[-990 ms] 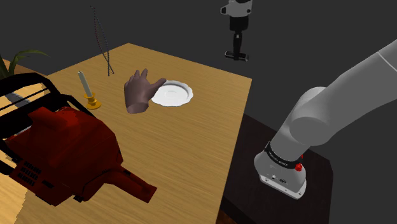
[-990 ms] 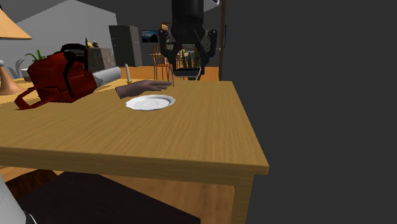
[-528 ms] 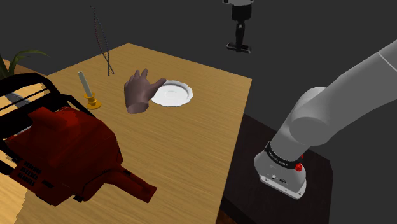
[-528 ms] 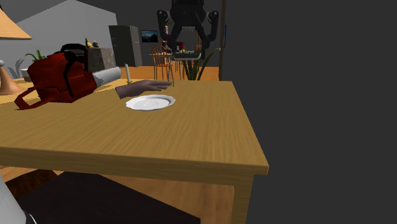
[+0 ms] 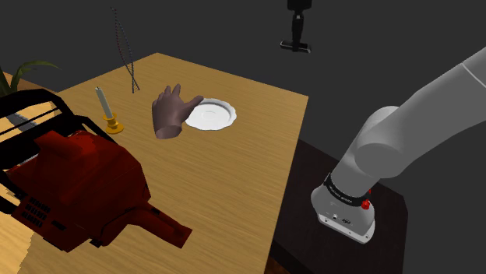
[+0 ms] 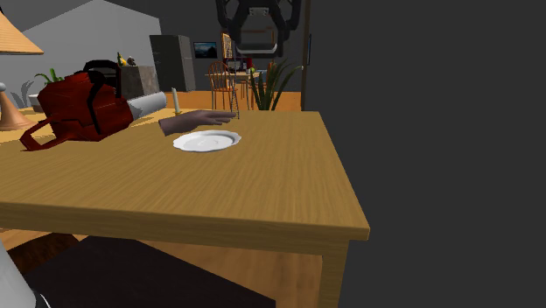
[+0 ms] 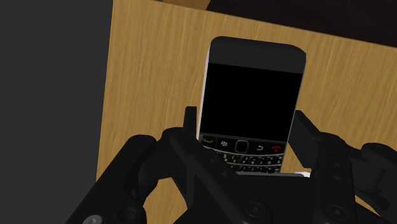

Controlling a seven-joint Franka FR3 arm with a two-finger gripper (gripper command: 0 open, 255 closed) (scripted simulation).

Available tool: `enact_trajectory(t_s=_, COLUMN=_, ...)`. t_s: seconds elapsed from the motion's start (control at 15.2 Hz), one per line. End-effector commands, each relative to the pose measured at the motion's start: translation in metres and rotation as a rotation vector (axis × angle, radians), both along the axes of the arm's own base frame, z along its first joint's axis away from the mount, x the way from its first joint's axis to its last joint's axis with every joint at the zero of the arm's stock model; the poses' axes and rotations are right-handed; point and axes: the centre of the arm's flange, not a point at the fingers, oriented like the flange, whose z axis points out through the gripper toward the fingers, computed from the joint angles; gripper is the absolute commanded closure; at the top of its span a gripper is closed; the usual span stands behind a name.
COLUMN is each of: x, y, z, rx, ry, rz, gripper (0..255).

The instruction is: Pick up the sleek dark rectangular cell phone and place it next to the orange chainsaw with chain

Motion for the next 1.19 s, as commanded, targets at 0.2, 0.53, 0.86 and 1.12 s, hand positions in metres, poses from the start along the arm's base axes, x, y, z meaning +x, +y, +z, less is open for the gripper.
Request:
enact_trajectory(t_s=0.2, x=-0.001, y=0.0, z=0.027, rx=0.0, ry=0.0, rz=0.0, gripper=255)
enact_trajectory(t_s=0.53, x=-0.001, y=0.0, z=0.053, rx=0.0, ry=0.0, rz=0.0, gripper=255)
enact_trajectory(t_s=0.86, x=-0.002, y=0.013, z=0.072, rx=0.0, ry=0.0, rz=0.0, gripper=255)
enact_trajectory(t_s=1.12, x=-0.002, y=0.066, z=0.072, rx=0.0, ry=0.0, rz=0.0, gripper=255)
